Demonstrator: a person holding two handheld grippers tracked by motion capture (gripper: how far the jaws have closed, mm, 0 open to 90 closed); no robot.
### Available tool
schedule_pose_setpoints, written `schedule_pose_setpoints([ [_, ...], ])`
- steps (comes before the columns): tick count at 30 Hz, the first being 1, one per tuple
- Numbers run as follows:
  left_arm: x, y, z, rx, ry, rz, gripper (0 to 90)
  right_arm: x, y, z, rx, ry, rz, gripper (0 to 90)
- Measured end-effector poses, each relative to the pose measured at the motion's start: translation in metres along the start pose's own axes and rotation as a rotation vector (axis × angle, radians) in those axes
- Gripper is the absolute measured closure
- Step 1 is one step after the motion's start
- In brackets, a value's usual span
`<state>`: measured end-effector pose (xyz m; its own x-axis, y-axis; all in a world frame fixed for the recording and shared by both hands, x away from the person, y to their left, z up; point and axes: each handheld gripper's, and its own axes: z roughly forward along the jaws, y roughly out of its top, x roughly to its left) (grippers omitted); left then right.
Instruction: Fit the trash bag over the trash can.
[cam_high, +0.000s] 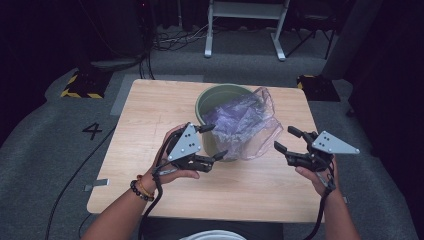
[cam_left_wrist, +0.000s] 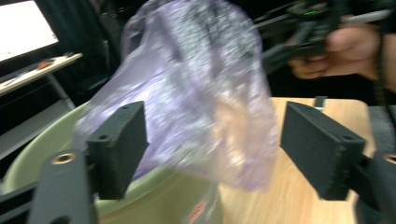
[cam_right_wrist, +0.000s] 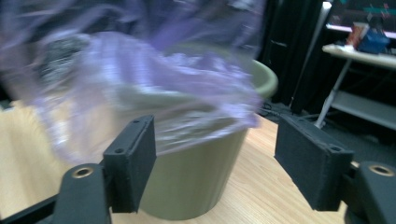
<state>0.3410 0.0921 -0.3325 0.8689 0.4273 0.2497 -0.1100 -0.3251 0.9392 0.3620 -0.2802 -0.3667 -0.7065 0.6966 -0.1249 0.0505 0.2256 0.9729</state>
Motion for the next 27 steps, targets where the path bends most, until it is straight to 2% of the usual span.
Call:
schedule_pose_setpoints([
  [1,-0.001,0.002,0.001,0.003,-0.006,-0.001,20.2,-0.007,-0.001,0.004,0.000,-0.001,0.037,27.5],
  [3,-0.004,0.007,0.005,-0.003,-0.024,-0.011,19.0,-0.015,-0.003,0.009,0.010,0.015,0.078,25.6],
  [6,-0.009,0.014,0.015,0.010,-0.033,-0.024,16.8,-0.022,-0.005,0.019,0.025,0.036,0.105,22.9],
  [7,-0.010,0.016,0.018,0.015,-0.024,-0.019,16.4,-0.023,-0.005,0.022,0.024,0.043,0.108,22.6],
  [8,-0.013,0.017,0.022,0.033,0.004,-0.003,16.5,-0.024,-0.006,0.024,0.018,0.052,0.113,22.3],
  [10,-0.014,0.017,0.027,0.045,0.008,0.007,16.4,-0.024,-0.006,0.029,0.019,0.084,0.123,20.7],
  [11,-0.015,0.017,0.032,0.063,0.041,0.012,16.9,-0.023,-0.007,0.030,0.017,0.099,0.124,20.7],
  [13,-0.014,0.015,0.036,0.079,0.076,0.016,24.4,-0.020,-0.006,0.034,0.025,0.114,0.113,23.6],
  [15,-0.010,0.014,0.038,0.112,0.143,0.024,34.9,-0.017,-0.006,0.036,0.016,0.127,0.110,32.5],
  [17,-0.007,0.012,0.038,0.122,0.146,0.029,50.1,-0.016,-0.006,0.038,0.013,0.130,0.098,42.6],
  [19,-0.003,0.009,0.036,0.135,0.165,0.044,68.4,-0.013,-0.007,0.040,0.013,0.130,0.080,57.2],
  [21,0.002,0.005,0.031,0.123,0.181,0.047,77.8,-0.011,-0.007,0.041,0.012,0.134,0.069,66.7],
  [23,0.008,0.001,0.024,0.102,0.179,0.022,81.3,-0.008,-0.008,0.041,0.002,0.135,0.060,75.8],
  [24,0.011,-0.001,0.018,0.092,0.191,0.015,82.5,-0.007,-0.008,0.041,-0.006,0.135,0.057,78.6],
  [25,0.013,-0.003,0.013,0.084,0.193,0.008,83.8,-0.006,-0.008,0.040,-0.024,0.150,0.064,83.7],
  [27,0.018,-0.007,0.005,0.063,0.178,-0.014,83.5,-0.005,-0.007,0.039,-0.035,0.146,0.054,88.9],
])
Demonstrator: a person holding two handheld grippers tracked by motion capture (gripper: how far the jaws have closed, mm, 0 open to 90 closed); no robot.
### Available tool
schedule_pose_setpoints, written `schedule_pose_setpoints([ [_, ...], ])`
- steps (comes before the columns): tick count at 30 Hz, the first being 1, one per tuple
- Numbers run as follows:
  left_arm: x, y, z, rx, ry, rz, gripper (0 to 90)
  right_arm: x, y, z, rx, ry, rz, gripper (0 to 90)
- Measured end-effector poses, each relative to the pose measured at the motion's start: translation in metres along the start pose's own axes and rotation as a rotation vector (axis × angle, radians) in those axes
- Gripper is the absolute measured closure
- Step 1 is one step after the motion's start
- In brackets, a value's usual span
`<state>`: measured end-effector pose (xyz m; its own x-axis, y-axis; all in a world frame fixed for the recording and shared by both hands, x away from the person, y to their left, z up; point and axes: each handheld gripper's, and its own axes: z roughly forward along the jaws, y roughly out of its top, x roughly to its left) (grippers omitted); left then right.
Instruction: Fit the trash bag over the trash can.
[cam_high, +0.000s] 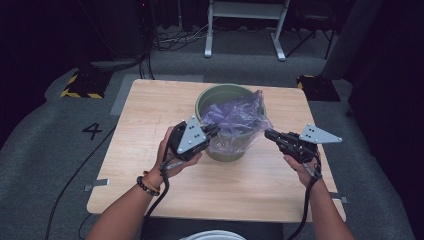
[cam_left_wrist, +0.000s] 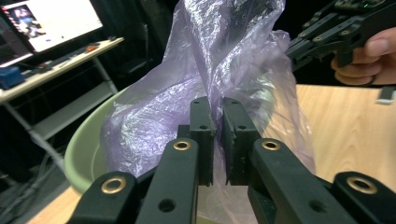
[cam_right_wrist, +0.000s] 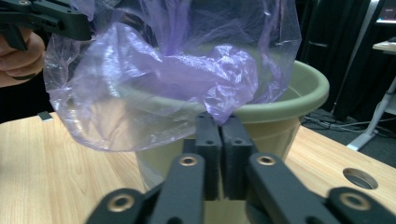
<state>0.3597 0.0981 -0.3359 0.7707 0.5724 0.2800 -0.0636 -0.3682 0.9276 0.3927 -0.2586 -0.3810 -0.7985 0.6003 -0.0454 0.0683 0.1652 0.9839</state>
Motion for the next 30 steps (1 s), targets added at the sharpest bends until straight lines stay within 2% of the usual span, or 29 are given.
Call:
schedule_pose_setpoints([
  [2,0.007,-0.008,-0.009,-0.009,0.009,-0.015,81.7,0.002,0.001,0.000,-0.007,0.009,0.003,90.0],
  [4,0.014,-0.018,-0.016,-0.016,0.009,-0.048,82.8,0.005,0.001,0.000,-0.007,-0.003,-0.022,90.0],
  [9,0.032,-0.043,-0.024,0.007,0.031,-0.122,86.0,0.010,-0.002,-0.001,-0.002,-0.011,-0.053,90.0],
  [13,0.045,-0.062,-0.023,0.029,0.033,-0.175,88.1,0.012,-0.013,0.004,0.069,-0.011,-0.084,90.0],
  [16,0.052,-0.076,-0.018,0.052,0.033,-0.206,88.3,0.012,-0.023,0.008,0.118,-0.016,-0.096,90.0],
  [18,0.058,-0.087,-0.014,0.067,0.029,-0.242,88.2,0.011,-0.029,0.010,0.141,-0.023,-0.096,90.0],
  [21,0.065,-0.098,-0.008,0.096,0.029,-0.262,87.4,0.007,-0.036,0.014,0.170,-0.042,-0.090,90.0],
  [23,0.067,-0.103,-0.005,0.119,0.029,-0.266,85.5,0.004,-0.041,0.017,0.206,-0.069,-0.111,90.0],
  [24,0.068,-0.106,-0.004,0.127,0.026,-0.268,84.4,0.001,-0.043,0.019,0.213,-0.075,-0.101,90.0],
  [26,0.068,-0.107,-0.005,0.112,0.016,-0.264,78.9,-0.003,-0.045,0.018,0.197,-0.070,-0.077,90.0],
  [27,0.067,-0.106,-0.008,0.102,0.022,-0.249,77.7,-0.004,-0.045,0.017,0.183,-0.075,-0.062,83.5],
  [28,0.066,-0.105,-0.009,0.100,0.025,-0.242,74.3,-0.005,-0.043,0.013,0.148,-0.082,-0.040,65.1],
  [30,0.065,-0.103,-0.012,0.096,0.035,-0.228,61.5,-0.005,-0.039,0.007,0.124,-0.075,-0.015,52.8],
])
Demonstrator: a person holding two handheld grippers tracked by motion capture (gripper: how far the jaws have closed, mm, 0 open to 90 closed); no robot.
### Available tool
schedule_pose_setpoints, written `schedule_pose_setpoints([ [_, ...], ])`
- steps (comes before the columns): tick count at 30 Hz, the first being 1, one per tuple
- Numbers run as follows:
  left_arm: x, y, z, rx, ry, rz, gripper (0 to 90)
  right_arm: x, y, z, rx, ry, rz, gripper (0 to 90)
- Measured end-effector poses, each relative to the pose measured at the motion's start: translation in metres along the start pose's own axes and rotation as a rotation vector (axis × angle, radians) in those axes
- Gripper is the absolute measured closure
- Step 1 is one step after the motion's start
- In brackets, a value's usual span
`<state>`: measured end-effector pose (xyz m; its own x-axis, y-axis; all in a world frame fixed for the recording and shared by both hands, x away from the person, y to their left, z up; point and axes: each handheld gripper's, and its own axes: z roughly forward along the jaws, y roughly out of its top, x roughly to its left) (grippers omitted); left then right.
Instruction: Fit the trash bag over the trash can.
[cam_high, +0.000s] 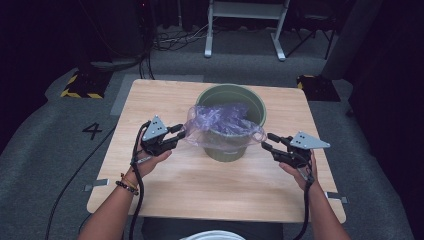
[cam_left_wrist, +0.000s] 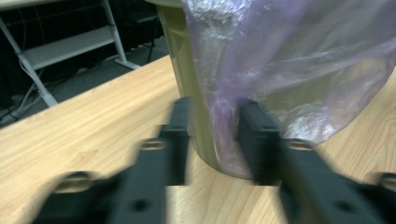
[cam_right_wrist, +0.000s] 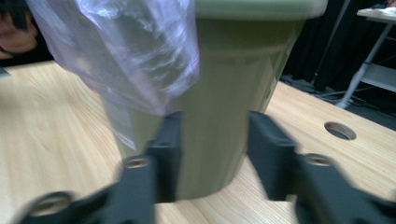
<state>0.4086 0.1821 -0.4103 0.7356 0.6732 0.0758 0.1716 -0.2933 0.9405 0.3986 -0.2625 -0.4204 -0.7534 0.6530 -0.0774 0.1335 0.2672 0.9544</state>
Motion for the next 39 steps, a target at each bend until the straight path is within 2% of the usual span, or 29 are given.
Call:
schedule_pose_setpoints([
  [4,-0.006,0.005,-0.011,-0.017,-0.010,0.040,35.2,0.003,0.010,-0.016,-0.048,0.017,0.001,36.3],
  [6,-0.008,0.007,-0.017,-0.018,-0.020,0.060,22.3,0.005,0.015,-0.022,-0.073,0.027,-0.006,31.6],
  [8,-0.011,0.009,-0.024,-0.022,-0.032,0.081,20.0,0.007,0.020,-0.025,-0.078,0.028,-0.017,28.8],
  [12,-0.017,0.017,-0.035,-0.045,-0.077,0.094,16.6,0.008,0.028,-0.027,-0.085,0.039,-0.023,23.7],
  [14,-0.020,0.024,-0.038,-0.058,-0.093,0.110,16.0,0.010,0.032,-0.028,-0.090,0.061,-0.035,21.5],
  [16,-0.026,0.037,-0.041,-0.072,-0.101,0.143,15.9,0.013,0.037,-0.029,-0.091,0.062,-0.054,21.2],
  [18,-0.031,0.051,-0.043,-0.082,-0.097,0.163,16.0,0.014,0.043,-0.031,-0.107,0.075,-0.044,20.5],
  [19,-0.034,0.060,-0.043,-0.097,-0.111,0.181,15.9,0.015,0.046,-0.031,-0.113,0.077,-0.037,19.4],
  [21,-0.036,0.074,-0.043,-0.100,-0.111,0.204,16.4,0.017,0.051,-0.031,-0.099,0.100,-0.064,19.1],
  [22,-0.037,0.081,-0.042,-0.100,-0.112,0.216,16.1,0.019,0.053,-0.031,-0.089,0.091,-0.075,19.1],
  [23,-0.037,0.091,-0.040,-0.102,-0.109,0.222,16.3,0.020,0.055,-0.030,-0.083,0.089,-0.070,19.3],
  [24,-0.037,0.094,-0.039,-0.102,-0.107,0.221,16.6,0.022,0.056,-0.028,-0.080,0.102,-0.057,19.8],
  [26,-0.036,0.105,-0.035,-0.088,-0.105,0.238,16.6,0.024,0.057,-0.025,-0.071,0.094,-0.054,20.1],
  [29,-0.034,0.118,-0.028,-0.072,-0.078,0.252,16.8,0.026,0.059,-0.019,-0.060,0.091,-0.039,20.2],
  [32,-0.030,0.126,-0.020,-0.044,-0.070,0.259,19.5,0.030,0.061,-0.014,-0.059,0.090,-0.033,19.8],
  [33,-0.028,0.129,-0.016,-0.034,-0.059,0.258,21.3,0.033,0.061,-0.012,-0.053,0.093,-0.034,19.8],
  [35,-0.024,0.132,-0.009,-0.009,-0.054,0.264,31.5,0.038,0.060,-0.006,-0.029,0.076,-0.033,20.4],
  [38,-0.018,0.135,0.002,0.032,-0.049,0.279,53.0,0.046,0.055,0.005,-0.006,0.051,-0.020,30.0],
  [39,-0.017,0.135,0.006,0.053,-0.037,0.292,58.9,0.048,0.054,0.007,-0.004,0.035,-0.021,36.4],
])
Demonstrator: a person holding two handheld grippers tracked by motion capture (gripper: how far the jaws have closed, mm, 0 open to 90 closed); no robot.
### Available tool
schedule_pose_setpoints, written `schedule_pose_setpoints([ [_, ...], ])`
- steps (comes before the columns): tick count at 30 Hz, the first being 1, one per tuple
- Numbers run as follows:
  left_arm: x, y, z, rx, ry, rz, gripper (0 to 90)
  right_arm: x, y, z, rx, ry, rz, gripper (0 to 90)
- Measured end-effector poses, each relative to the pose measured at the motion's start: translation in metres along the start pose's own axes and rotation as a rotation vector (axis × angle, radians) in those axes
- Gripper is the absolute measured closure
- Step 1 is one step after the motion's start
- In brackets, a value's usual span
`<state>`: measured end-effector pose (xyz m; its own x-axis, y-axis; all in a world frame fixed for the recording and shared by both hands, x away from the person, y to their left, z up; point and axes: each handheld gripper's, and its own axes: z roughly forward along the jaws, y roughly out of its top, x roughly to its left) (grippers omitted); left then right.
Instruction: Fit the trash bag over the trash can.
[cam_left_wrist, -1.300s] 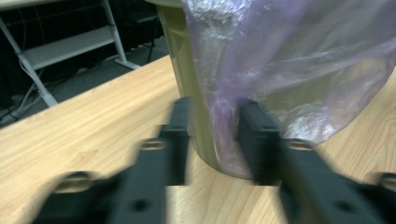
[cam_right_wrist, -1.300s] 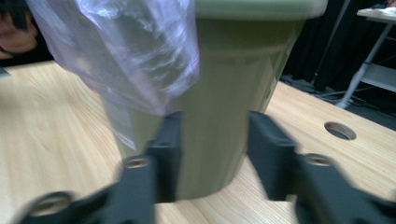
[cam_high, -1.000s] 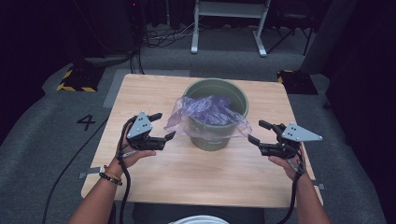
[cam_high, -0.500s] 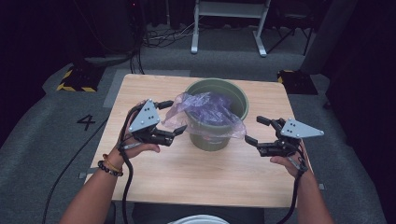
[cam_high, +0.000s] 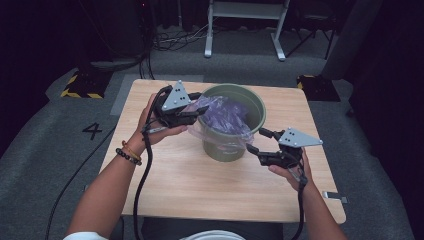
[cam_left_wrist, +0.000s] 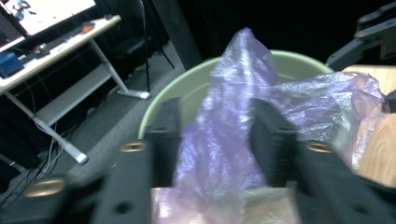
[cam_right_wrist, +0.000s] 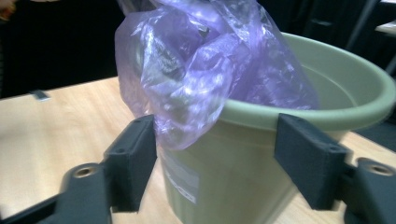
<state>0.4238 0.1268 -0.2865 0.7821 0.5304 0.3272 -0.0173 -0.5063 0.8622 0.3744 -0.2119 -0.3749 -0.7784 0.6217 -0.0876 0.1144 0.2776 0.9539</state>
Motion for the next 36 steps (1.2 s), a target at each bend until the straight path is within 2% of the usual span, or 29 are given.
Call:
schedule_pose_setpoints([
  [1,0.001,0.000,0.004,0.018,0.006,0.008,65.7,0.003,-0.001,0.003,0.009,-0.024,-0.018,49.9],
  [3,0.003,-0.001,0.010,0.026,-0.016,0.002,73.0,0.005,-0.003,0.006,0.014,-0.041,-0.008,53.2],
  [4,0.004,-0.002,0.011,0.027,-0.020,0.003,79.7,0.005,-0.005,0.008,0.002,-0.031,0.004,59.9],
  [7,0.008,-0.003,0.016,0.030,-0.034,-0.006,87.4,0.007,-0.008,0.010,-0.003,-0.029,-0.012,72.0],
  [10,0.012,-0.004,0.017,0.023,-0.018,-0.019,88.4,0.007,-0.010,0.011,-0.020,-0.004,-0.031,89.2],
  [13,0.019,-0.007,0.016,0.010,-0.005,-0.042,88.3,0.005,-0.013,0.010,-0.027,0.015,-0.036,90.0],
  [15,0.025,-0.010,0.016,0.016,0.026,-0.047,88.4,0.002,-0.015,0.009,-0.030,0.020,-0.027,90.0],
  [18,0.040,-0.019,0.017,0.026,0.053,-0.097,88.4,-0.001,-0.019,0.006,-0.009,0.003,-0.052,90.0],
  [20,0.047,-0.026,0.019,0.030,0.059,-0.135,88.4,-0.005,-0.023,0.004,0.008,-0.020,-0.059,90.0],
  [23,0.058,-0.040,0.025,0.048,0.081,-0.181,88.3,-0.015,-0.030,0.002,0.024,-0.049,-0.041,90.0],
  [24,0.063,-0.048,0.028,0.055,0.083,-0.209,88.3,-0.018,-0.033,0.002,0.034,-0.065,-0.044,90.0],
  [27,0.069,-0.062,0.035,0.087,0.089,-0.239,88.2,-0.029,-0.040,0.001,0.044,-0.092,-0.012,90.0],
  [30,0.074,-0.073,0.041,0.086,0.082,-0.286,87.8,-0.041,-0.044,0.003,0.065,-0.138,0.002,90.0],
  [32,0.076,-0.078,0.047,0.089,0.076,-0.307,87.5,-0.049,-0.047,0.005,0.073,-0.148,0.040,90.0],
  [35,0.078,-0.084,0.055,0.097,0.075,-0.331,86.8,-0.060,-0.049,0.008,0.095,-0.192,0.039,90.0],
  [36,0.079,-0.087,0.059,0.095,0.066,-0.351,86.8,-0.065,-0.051,0.008,0.094,-0.195,0.064,90.0],
])
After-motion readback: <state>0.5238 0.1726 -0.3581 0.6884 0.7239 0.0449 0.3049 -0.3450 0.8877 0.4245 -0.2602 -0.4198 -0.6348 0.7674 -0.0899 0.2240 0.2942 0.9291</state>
